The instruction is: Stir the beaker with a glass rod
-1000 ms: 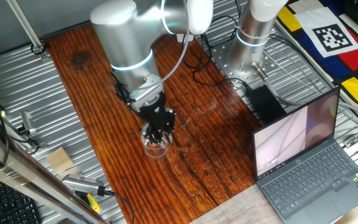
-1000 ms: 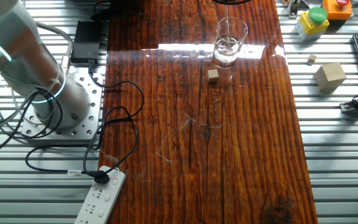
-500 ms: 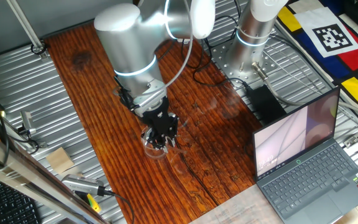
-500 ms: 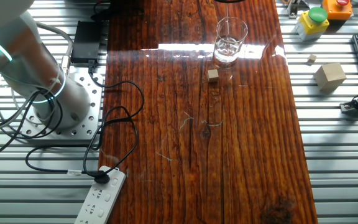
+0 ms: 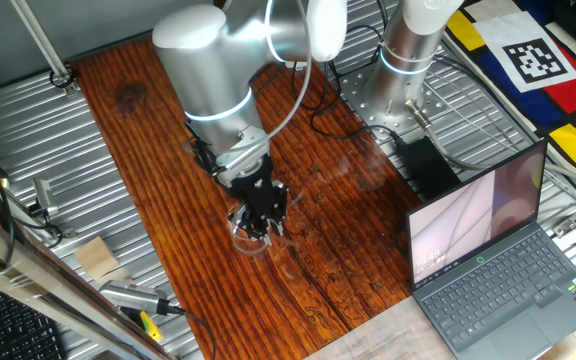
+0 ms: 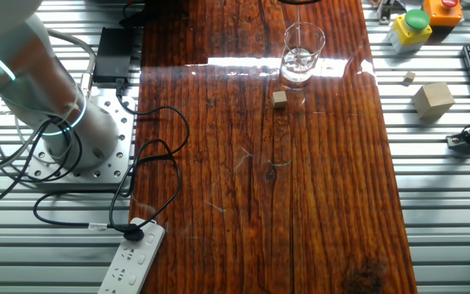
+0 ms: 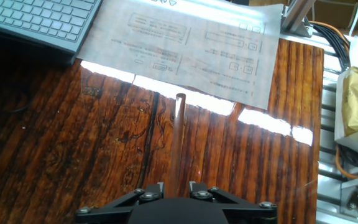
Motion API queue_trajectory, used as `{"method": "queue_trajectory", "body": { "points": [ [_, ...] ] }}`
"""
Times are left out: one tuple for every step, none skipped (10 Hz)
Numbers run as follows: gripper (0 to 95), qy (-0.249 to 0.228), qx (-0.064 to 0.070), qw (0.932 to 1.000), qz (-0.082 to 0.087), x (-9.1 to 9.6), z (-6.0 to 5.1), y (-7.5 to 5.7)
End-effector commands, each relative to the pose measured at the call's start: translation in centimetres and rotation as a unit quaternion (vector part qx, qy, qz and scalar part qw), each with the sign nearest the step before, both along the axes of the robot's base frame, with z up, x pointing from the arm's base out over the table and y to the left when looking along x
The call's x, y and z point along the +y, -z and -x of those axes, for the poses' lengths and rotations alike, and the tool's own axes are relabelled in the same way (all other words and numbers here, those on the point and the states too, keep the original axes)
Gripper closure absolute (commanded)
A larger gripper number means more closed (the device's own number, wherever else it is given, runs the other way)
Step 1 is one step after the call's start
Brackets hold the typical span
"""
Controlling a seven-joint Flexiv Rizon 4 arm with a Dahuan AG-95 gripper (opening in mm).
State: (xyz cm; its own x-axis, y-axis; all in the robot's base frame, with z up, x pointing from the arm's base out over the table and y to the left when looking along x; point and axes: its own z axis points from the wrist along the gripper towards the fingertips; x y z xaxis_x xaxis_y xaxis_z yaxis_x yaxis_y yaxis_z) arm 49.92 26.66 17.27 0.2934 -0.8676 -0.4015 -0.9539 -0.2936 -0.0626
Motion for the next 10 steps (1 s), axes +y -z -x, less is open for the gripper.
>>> {"method": "queue_trajectory", "body": {
  "points": [
    [76.0,0.002,0.000,1.0000,-0.001,0.01,0.29,-0.04],
    [76.0,0.002,0.000,1.0000,-0.002,0.02,0.40,-0.02],
    [76.0,0.001,-0.001,1.0000,-0.002,0.03,0.49,0.01],
    [76.0,0.001,-0.001,1.0000,-0.003,0.04,0.52,0.01],
    [76.0,0.001,-0.001,1.0000,-0.004,0.04,0.52,0.01],
    [76.0,0.005,0.000,1.0000,-0.005,0.08,0.51,0.02],
    [76.0,0.005,0.000,1.0000,-0.005,0.22,0.48,0.07],
    [76.0,0.004,-0.001,1.0000,-0.004,0.37,0.44,0.12],
    [76.0,0.004,-0.002,1.0000,-0.004,0.47,0.42,0.16],
    [76.0,0.004,-0.002,1.0000,-0.004,0.50,0.42,0.17]
  ]
}}
